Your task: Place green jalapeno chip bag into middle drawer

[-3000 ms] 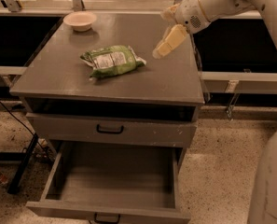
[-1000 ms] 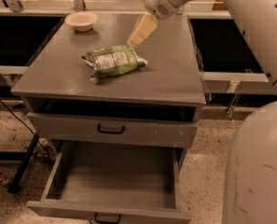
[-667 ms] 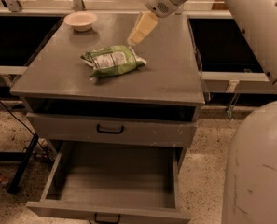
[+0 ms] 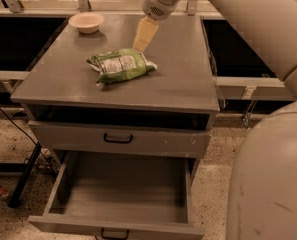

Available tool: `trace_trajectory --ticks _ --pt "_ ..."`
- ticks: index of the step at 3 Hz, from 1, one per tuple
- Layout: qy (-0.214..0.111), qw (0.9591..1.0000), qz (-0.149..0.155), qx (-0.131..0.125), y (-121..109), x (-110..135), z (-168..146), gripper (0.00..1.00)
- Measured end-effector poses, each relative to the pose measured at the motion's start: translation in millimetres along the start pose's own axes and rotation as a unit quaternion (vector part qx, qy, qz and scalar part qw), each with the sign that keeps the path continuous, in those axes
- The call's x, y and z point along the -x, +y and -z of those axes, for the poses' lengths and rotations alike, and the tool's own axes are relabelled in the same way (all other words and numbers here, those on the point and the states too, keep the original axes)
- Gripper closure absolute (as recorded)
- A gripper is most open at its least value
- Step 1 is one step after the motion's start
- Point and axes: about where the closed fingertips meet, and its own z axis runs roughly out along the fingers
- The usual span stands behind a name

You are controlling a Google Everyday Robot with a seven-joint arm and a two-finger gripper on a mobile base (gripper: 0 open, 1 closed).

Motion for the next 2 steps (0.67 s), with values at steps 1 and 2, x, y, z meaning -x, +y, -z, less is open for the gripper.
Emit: trace_trajectory --ticks 1,2 --pt "0.030 0.9994 0.012 -0.014 -3.5 -6.6 -5.3 0.00" --pt "0.030 0.9994 0.012 -0.014 -3.5 -6.6 -5.3 0.00"
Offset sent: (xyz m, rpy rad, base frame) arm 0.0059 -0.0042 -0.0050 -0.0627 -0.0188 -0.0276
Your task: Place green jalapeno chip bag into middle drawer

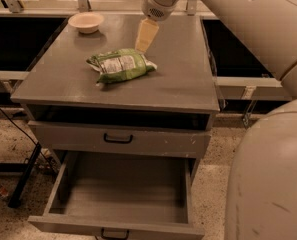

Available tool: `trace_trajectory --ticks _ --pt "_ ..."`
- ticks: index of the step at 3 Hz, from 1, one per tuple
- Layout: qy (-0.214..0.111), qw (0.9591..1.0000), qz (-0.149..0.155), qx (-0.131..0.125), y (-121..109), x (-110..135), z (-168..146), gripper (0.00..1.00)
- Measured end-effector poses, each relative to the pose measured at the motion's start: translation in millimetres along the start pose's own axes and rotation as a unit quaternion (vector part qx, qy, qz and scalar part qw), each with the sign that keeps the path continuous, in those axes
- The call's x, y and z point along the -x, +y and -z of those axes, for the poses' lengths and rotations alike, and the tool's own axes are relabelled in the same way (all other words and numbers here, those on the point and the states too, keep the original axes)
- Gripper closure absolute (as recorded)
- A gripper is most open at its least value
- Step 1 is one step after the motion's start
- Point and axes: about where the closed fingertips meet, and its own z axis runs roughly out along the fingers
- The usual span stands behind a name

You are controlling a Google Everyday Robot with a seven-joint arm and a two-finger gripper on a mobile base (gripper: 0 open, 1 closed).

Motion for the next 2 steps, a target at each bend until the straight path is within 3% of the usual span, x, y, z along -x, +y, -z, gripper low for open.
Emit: trace_trajectory --ticks 2 --pt "-0.032 0.9982 0.041 0.030 31 20 -22 0.00"
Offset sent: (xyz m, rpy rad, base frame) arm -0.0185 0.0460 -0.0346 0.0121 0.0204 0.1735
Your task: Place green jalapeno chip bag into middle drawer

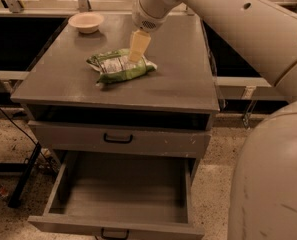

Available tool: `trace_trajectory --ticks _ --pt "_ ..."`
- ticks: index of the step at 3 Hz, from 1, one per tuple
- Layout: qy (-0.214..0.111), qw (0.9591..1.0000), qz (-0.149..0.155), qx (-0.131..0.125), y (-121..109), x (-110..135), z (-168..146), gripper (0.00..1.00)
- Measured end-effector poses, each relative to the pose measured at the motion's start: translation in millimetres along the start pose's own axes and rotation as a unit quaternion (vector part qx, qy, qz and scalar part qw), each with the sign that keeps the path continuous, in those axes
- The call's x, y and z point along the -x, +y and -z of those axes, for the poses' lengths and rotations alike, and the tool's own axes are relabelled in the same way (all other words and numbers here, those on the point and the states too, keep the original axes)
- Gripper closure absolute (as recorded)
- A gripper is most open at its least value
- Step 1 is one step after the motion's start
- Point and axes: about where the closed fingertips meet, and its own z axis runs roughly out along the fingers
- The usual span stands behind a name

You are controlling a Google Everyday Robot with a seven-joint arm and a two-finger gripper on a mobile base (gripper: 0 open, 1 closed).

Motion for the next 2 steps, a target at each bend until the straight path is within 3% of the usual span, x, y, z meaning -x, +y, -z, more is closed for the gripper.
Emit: trace_trajectory --ticks 2 --pt "0.010 0.9998 0.015 0.010 6.1 4.0 -11.6 0.00"
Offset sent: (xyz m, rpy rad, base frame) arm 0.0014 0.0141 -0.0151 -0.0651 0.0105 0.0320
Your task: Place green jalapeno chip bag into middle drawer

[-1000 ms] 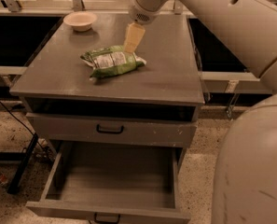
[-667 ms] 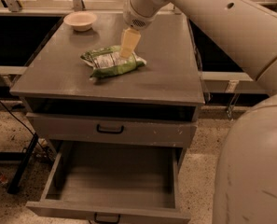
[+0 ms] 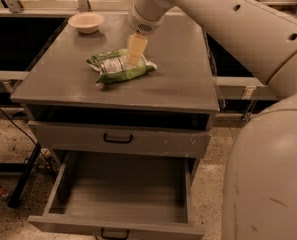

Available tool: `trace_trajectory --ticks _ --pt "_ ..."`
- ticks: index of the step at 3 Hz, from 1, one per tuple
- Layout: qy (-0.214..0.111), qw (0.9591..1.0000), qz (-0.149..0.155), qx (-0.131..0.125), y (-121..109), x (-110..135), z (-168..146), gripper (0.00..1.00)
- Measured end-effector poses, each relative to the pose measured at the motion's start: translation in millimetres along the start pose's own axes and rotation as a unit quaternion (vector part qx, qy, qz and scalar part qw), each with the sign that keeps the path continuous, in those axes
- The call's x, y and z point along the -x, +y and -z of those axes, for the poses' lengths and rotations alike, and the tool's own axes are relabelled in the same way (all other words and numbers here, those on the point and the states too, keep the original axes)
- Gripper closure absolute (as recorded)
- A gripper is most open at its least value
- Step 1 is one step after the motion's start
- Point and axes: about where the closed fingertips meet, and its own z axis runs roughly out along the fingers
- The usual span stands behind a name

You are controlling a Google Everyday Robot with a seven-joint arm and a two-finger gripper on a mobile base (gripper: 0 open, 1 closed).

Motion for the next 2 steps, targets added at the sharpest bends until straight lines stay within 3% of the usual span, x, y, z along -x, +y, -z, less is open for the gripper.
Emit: trace_trajectory --ticks 1,2 --pt "0.006 0.9993 0.027 0.024 15.4 19.2 -34.5 0.00" --pt "0.006 0.9993 0.027 0.025 15.7 19.4 -34.8 0.00"
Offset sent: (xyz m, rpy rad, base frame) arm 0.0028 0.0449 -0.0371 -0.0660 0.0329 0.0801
